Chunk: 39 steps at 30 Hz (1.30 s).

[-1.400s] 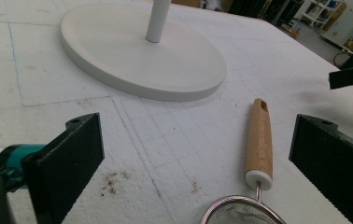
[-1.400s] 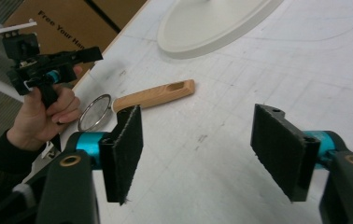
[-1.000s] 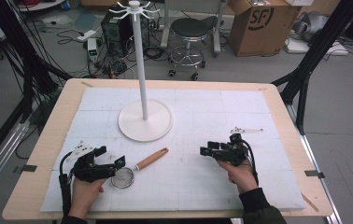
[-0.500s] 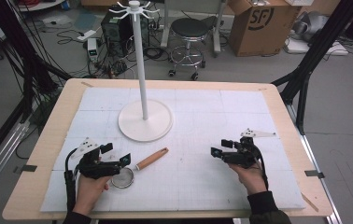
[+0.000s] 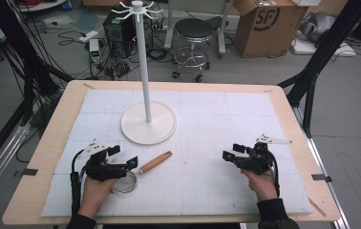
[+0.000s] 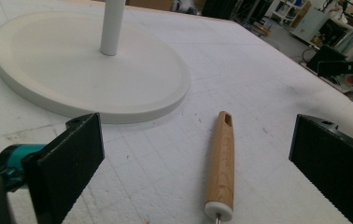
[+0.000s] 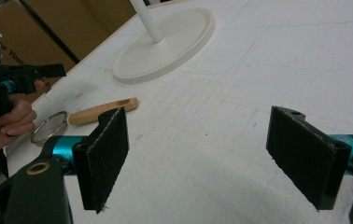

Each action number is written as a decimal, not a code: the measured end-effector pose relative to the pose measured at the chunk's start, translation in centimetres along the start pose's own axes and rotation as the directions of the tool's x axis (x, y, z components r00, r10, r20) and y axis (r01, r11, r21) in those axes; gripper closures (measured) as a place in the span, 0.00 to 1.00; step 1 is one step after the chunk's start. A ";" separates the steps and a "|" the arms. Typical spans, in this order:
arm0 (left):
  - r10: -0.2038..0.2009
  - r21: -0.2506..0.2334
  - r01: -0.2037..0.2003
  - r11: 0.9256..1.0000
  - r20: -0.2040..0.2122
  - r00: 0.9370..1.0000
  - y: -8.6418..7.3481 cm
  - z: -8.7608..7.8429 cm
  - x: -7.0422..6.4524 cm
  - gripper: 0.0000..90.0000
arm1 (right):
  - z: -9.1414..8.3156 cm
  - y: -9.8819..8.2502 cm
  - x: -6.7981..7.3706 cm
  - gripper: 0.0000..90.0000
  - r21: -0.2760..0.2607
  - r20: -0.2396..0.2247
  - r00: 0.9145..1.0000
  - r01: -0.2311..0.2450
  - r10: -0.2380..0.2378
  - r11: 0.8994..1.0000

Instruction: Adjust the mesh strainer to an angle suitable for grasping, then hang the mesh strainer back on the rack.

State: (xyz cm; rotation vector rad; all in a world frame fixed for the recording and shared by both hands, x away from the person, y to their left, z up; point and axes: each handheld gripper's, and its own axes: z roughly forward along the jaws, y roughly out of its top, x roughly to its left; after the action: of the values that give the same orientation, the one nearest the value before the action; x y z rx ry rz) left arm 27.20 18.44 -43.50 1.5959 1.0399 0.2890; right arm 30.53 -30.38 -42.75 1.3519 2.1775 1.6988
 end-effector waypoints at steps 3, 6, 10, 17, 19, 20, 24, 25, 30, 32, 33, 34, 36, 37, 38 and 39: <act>-0.001 0.000 0.001 1.000 0.005 1.000 0.1 0.1 -0.2 0.04 | -0.1 0.0 0.0 0.23 -0.001 0.004 1.000 -0.006 0.006 1.000; 0.010 0.010 -0.010 1.000 0.008 1.000 0.1 0.3 -0.4 0.04 | -0.2 -0.1 -0.1 0.23 -0.006 0.007 1.000 -0.008 0.009 1.000; 0.026 0.040 -0.026 0.999 0.009 1.000 0.4 0.9 -0.7 0.04 | -0.6 -0.1 -0.1 0.23 -0.023 0.021 1.000 -0.012 0.012 1.000; 0.059 0.127 -0.064 0.990 0.040 0.997 1.5 1.7 -1.8 0.07 | -1.4 -0.6 -0.2 0.23 -0.031 0.027 0.999 -0.025 0.026 0.999; 0.055 0.150 -0.064 0.987 0.063 0.997 1.6 2.0 -1.9 0.10 | -1.6 -0.7 -0.3 0.23 -0.034 0.029 0.999 -0.027 0.028 0.999; 0.048 0.160 -0.057 0.985 0.062 0.997 1.6 2.1 -1.9 0.11 | -1.7 -0.7 -0.3 0.23 -0.032 0.030 0.999 -0.033 0.034 0.999; 0.027 0.221 -0.042 0.974 0.072 0.997 1.5 2.6 -1.7 0.16 | -1.8 -0.8 -0.3 0.23 -0.035 0.036 0.999 -0.030 0.031 0.999; 0.025 0.231 -0.040 0.972 0.066 0.998 1.5 2.7 -1.7 0.19 | -1.9 -0.8 -0.3 0.23 -0.033 0.036 0.999 -0.034 0.035 0.999; 0.010 0.348 -0.035 0.937 0.071 0.997 1.2 3.7 -1.7 0.22 | -2.0 -0.9 -0.5 0.23 -0.042 0.040 0.998 -0.036 0.038 0.998; 0.026 0.372 -0.046 0.927 0.057 0.998 1.0 4.1 -2.0 0.22 | -2.0 -1.0 -0.6 0.24 -0.043 0.039 0.998 -0.039 0.041 0.998; 0.032 0.386 -0.053 0.921 0.060 0.998 0.9 4.2 -2.0 0.23 | -2.0 -1.0 -0.6 0.24 -0.042 0.037 0.998 -0.044 0.046 0.998; 0.032 0.396 -0.055 0.917 0.064 0.997 0.9 4.3 -2.0 0.24 | -2.0 -1.0 -0.6 0.24 -0.041 0.036 0.998 -0.046 0.048 0.998; 0.031 0.408 -0.056 0.911 0.069 0.997 0.9 4.4 -2.1 0.26 | -2.0 -1.0 -0.6 0.24 -0.044 0.037 0.998 -0.044 0.046 0.998; 0.022 0.413 -0.051 0.909 0.074 0.997 0.9 4.4 -2.1 0.29 | -2.1 -1.0 -0.6 0.24 -0.045 0.037 0.998 -0.048 0.050 0.998; 0.020 0.421 -0.051 0.905 0.077 0.997 0.9 4.5 -2.0 0.30 | -2.1 -1.0 -0.6 0.24 -0.044 0.037 0.998 -0.049 0.051 0.998; 0.013 0.426 -0.047 0.903 0.082 0.997 0.8 4.5 -2.0 0.31 | -2.1 -1.0 -0.5 0.24 -0.047 0.038 0.998 -0.051 0.053 0.998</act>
State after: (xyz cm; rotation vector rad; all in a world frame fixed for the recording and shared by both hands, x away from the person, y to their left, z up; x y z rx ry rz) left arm 29.47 13.95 -43.50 2.0021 1.0676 0.0137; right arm 29.16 -32.32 -42.97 1.4294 2.0880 1.7135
